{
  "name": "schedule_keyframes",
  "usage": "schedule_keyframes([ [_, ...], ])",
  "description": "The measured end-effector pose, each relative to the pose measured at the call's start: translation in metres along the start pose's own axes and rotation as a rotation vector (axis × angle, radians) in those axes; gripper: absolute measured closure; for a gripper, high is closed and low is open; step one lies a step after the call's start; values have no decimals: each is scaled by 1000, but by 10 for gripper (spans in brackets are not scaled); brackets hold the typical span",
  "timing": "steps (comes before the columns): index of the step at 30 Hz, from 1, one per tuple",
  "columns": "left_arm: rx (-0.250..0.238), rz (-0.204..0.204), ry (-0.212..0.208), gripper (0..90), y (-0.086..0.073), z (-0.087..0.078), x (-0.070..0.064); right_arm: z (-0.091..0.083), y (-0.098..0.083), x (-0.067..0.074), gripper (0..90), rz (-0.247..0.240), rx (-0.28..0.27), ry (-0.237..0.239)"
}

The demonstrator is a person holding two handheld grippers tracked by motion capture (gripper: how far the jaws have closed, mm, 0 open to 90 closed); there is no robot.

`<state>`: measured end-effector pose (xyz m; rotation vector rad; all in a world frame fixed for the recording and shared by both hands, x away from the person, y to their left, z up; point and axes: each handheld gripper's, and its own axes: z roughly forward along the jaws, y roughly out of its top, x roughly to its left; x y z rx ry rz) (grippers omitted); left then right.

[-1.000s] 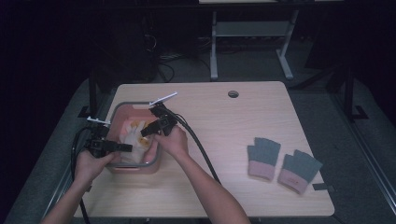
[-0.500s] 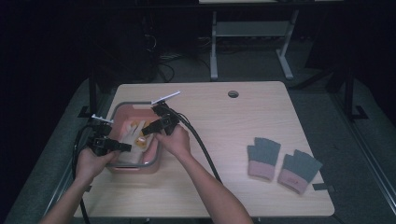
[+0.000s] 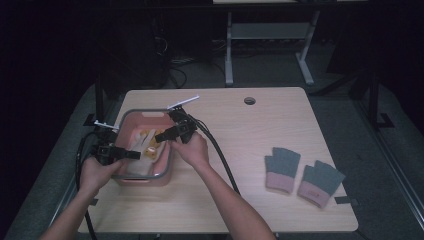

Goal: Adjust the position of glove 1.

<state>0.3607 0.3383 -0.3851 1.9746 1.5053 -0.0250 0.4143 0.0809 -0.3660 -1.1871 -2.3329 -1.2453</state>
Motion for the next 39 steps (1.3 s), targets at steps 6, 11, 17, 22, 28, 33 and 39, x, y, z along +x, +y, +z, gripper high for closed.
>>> schedule_keyframes([
  [6, -39, 26, -23, 588, 6, -5, -10, -14, -4, -6, 605, 6, -19, 1],
  [11, -57, 51, -35, 578, 11, -4, -24, -27, -9, -15, 589, 12, -37, -6],
  [17, -70, 90, -61, 567, 18, -5, -41, -43, -14, -22, 580, 22, -59, -12],
  [22, -85, 114, -90, 558, 21, -4, -55, -55, -20, -29, 568, 35, -69, -17],
  [28, -90, 138, -112, 550, 25, 1, -69, -69, -28, -38, 559, 40, -83, -28],
  [33, -83, 148, -133, 533, 28, 7, -79, -80, -34, -47, 548, 56, -92, -37],
  [39, -82, 168, -143, 527, 32, 12, -91, -92, -42, -55, 540, 74, -99, -43],
])
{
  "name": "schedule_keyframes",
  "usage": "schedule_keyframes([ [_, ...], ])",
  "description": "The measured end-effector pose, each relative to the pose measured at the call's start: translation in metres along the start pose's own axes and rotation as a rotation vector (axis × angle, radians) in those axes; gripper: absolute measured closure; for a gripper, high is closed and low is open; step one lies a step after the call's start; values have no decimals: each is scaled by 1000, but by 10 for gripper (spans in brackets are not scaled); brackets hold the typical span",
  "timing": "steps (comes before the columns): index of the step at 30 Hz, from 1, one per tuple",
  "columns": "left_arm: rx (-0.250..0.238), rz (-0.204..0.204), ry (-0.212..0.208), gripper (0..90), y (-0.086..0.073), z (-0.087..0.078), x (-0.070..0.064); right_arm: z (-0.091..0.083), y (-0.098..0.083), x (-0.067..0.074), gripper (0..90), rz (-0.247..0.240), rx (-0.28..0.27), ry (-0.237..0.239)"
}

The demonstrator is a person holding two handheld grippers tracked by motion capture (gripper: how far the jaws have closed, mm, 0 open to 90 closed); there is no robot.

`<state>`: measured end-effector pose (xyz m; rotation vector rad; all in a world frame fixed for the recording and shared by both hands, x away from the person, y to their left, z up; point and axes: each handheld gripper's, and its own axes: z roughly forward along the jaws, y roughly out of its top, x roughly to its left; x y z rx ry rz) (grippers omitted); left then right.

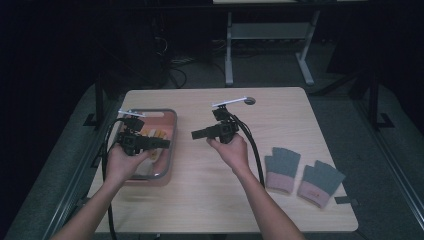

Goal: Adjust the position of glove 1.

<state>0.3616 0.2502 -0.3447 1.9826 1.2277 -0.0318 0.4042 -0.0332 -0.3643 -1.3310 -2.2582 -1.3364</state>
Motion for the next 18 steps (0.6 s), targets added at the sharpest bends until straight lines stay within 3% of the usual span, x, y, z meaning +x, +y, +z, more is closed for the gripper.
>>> schedule_keyframes([
  [18, 4, 49, -41, 501, 7, 24, -25, -43, -22, -30, 522, 53, -27, -45],
])
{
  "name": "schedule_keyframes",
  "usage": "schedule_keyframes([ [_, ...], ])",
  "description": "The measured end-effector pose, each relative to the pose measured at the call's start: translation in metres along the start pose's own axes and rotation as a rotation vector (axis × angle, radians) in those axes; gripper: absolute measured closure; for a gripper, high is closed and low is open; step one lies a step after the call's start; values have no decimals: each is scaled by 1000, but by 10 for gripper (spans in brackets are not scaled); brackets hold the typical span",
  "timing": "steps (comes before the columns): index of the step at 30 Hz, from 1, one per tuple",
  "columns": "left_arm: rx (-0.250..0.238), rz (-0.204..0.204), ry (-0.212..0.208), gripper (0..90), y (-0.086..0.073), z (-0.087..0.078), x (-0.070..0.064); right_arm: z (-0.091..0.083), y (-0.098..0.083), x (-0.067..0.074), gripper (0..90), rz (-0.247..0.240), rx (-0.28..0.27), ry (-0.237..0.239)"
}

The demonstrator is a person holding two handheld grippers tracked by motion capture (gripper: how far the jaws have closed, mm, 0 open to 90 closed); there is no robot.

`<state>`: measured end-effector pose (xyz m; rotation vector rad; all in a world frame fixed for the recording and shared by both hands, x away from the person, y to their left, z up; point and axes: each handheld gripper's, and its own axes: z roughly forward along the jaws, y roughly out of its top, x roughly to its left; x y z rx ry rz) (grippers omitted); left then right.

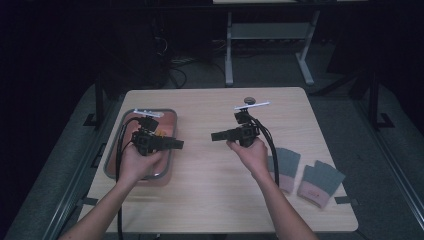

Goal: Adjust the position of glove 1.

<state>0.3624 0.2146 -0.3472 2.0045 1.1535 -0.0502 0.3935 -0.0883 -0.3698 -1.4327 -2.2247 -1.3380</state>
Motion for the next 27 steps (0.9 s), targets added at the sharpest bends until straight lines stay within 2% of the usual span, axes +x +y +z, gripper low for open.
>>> schedule_keyframes([
  [7, 0, 18, -15, 491, 3, 11, -11, -17, -9, -12, 517, 24, -19, -20],
  [19, 16, 50, -54, 458, 8, 35, -32, -42, -25, -32, 504, 38, -39, -59],
  [27, 30, 71, -77, 431, 9, 52, -44, -61, -38, -48, 498, 70, -46, -96],
])
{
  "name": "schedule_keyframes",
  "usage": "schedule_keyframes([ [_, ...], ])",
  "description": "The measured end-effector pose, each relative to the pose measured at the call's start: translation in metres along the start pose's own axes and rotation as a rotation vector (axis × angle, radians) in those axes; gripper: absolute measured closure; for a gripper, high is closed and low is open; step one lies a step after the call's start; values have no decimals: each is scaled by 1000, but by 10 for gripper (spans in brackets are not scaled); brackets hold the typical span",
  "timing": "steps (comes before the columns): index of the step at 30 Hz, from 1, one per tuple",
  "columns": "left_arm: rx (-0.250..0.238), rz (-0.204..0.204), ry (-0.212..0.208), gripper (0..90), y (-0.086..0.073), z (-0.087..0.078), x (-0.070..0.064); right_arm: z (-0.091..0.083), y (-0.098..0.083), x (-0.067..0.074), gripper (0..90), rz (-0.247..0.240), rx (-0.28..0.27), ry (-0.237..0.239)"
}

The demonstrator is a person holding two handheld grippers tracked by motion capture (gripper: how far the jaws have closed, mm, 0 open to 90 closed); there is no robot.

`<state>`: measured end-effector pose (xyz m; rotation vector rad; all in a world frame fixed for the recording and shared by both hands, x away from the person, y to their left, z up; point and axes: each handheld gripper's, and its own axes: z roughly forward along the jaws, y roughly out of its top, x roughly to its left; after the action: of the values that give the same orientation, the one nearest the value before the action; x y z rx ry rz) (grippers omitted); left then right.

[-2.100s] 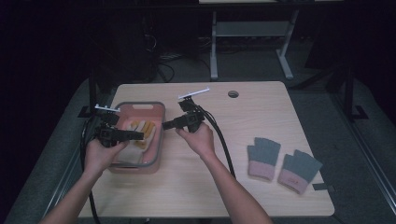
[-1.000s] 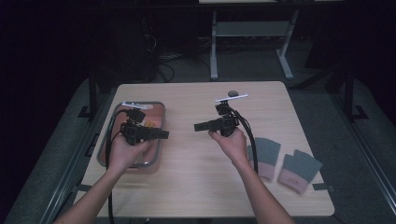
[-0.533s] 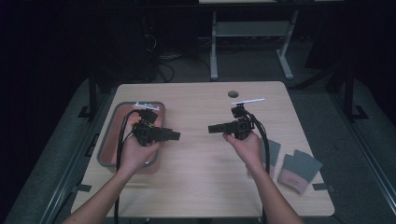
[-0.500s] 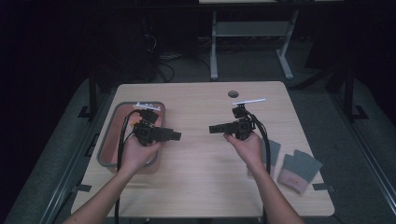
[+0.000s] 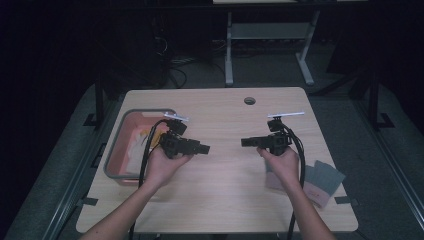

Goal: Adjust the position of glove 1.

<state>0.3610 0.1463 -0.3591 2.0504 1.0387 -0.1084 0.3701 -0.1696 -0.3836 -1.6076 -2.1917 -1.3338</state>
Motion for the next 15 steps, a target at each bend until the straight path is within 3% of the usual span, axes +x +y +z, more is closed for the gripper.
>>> schedule_keyframes([
  [15, 13, 22, -53, 377, 3, 33, -21, -33, -26, -34, 477, 35, -19, -63],
])
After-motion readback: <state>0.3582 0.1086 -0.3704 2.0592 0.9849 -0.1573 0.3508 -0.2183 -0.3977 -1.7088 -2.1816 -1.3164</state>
